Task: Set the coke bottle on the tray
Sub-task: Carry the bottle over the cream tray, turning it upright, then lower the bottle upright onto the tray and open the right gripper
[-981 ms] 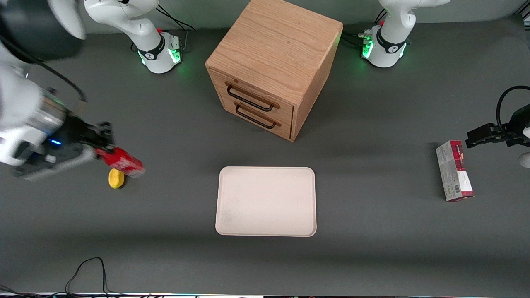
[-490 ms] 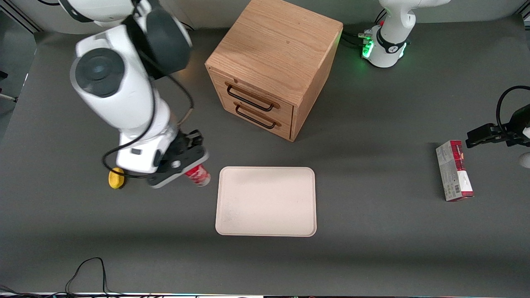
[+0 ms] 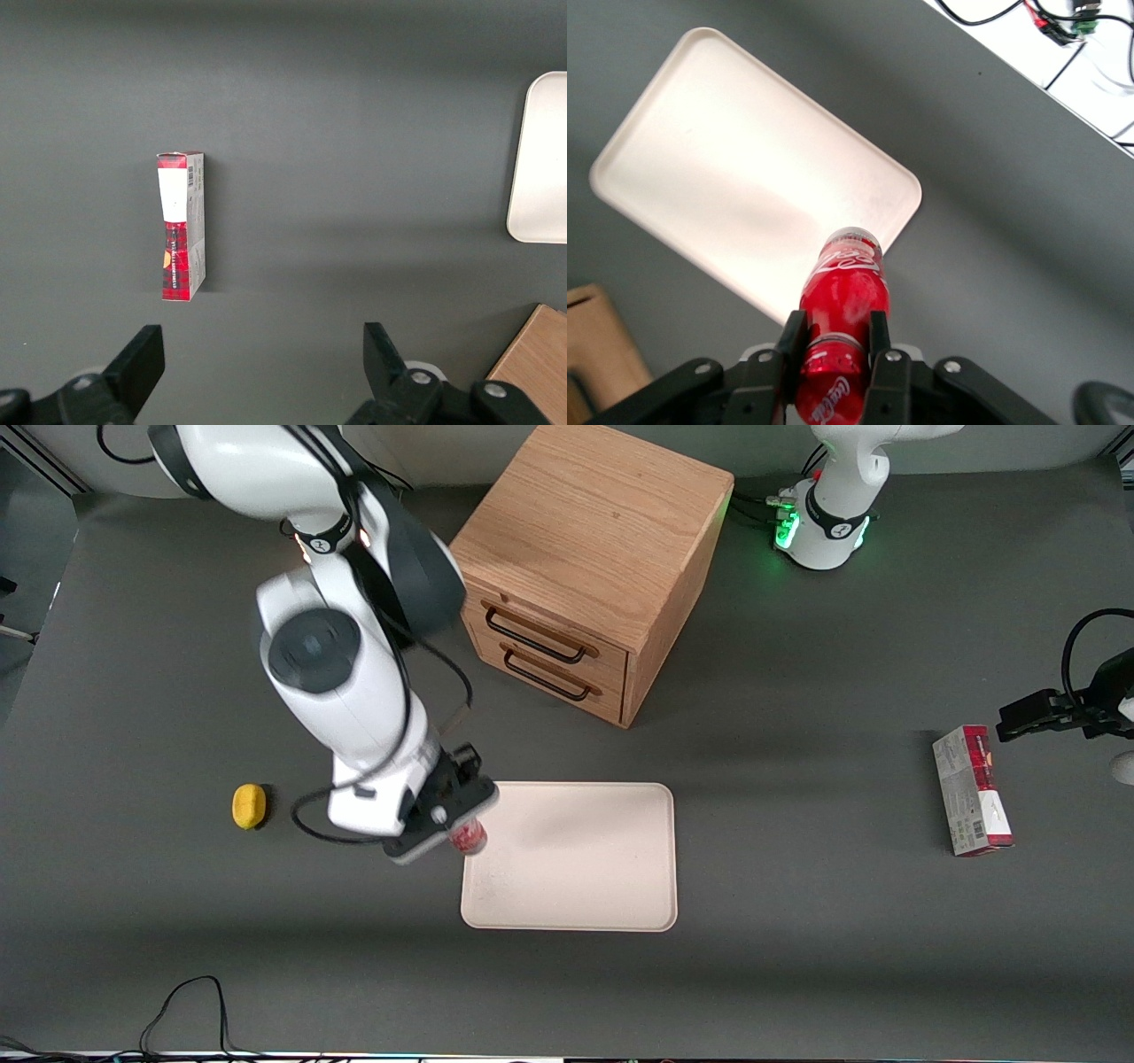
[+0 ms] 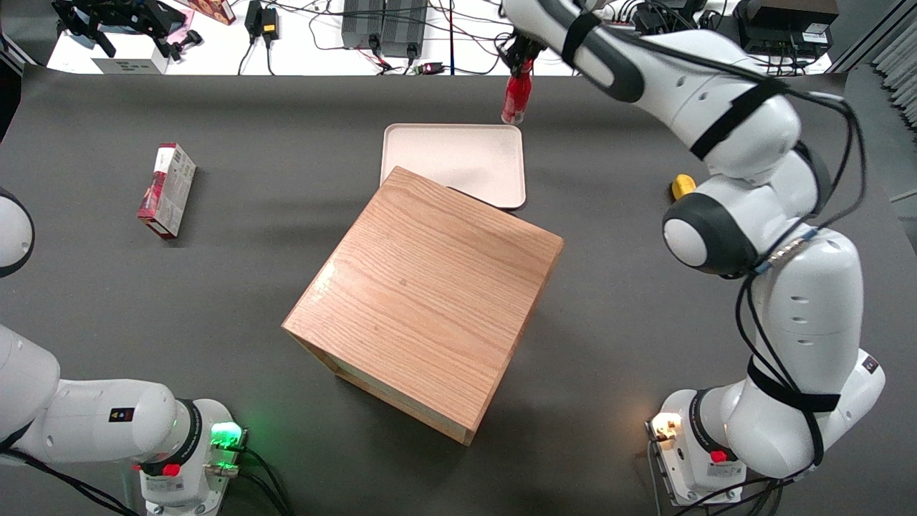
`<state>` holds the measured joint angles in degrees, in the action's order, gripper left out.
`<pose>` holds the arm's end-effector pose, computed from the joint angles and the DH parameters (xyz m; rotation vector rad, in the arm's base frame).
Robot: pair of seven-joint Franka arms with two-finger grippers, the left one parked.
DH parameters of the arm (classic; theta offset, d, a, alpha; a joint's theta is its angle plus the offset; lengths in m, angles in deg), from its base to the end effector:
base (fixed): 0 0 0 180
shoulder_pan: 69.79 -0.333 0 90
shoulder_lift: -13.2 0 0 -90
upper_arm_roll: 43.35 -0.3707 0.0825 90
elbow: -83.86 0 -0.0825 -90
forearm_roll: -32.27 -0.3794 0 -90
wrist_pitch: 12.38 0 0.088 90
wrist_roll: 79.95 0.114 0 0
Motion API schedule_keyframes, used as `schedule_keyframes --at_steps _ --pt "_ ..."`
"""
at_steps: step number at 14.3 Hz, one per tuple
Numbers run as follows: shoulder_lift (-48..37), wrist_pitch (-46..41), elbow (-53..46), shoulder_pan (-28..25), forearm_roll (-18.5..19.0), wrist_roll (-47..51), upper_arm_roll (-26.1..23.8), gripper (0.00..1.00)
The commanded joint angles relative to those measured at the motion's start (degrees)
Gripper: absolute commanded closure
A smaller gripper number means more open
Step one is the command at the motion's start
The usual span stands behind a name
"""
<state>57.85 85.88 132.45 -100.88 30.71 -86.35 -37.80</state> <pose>0.7056 0.3771 0.4952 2.9814 0.8989 0.1494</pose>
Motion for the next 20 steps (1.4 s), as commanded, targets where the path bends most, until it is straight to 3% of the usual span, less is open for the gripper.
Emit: schedule_keyframes --at_steps 1,5,10,11,12,13,15,16,17,20 --pt "6.4 5.2 -2.7 0.9 0.8 -0.1 -0.1 1.0" --pt "11.1 10.6 -2.4 1.6 0.7 -0.1 -0.2 1.0" --pt "12.4 11.6 -2.3 1.6 0.7 0.2 -0.2 0.99" --pt "12.6 11.9 -2.3 1.6 0.7 0.2 -0.2 0.85" --pt "12.6 12.4 -2.0 1.6 0.6 0.3 -0.2 0.61" --pt "12.6 12.9 -1.1 1.6 0.6 0.4 -0.2 0.48" --pt "12.5 13.5 -0.8 1.6 0.5 0.4 -0.2 0.43" --pt "12.5 13.5 -0.8 1.6 0.5 0.5 -0.3 0.27" --pt "12.3 13.5 -0.8 1.6 0.5 0.5 -0.3 0.0" --pt "10.3 12.6 -0.8 1.6 0.4 0.5 -0.1 0.0"
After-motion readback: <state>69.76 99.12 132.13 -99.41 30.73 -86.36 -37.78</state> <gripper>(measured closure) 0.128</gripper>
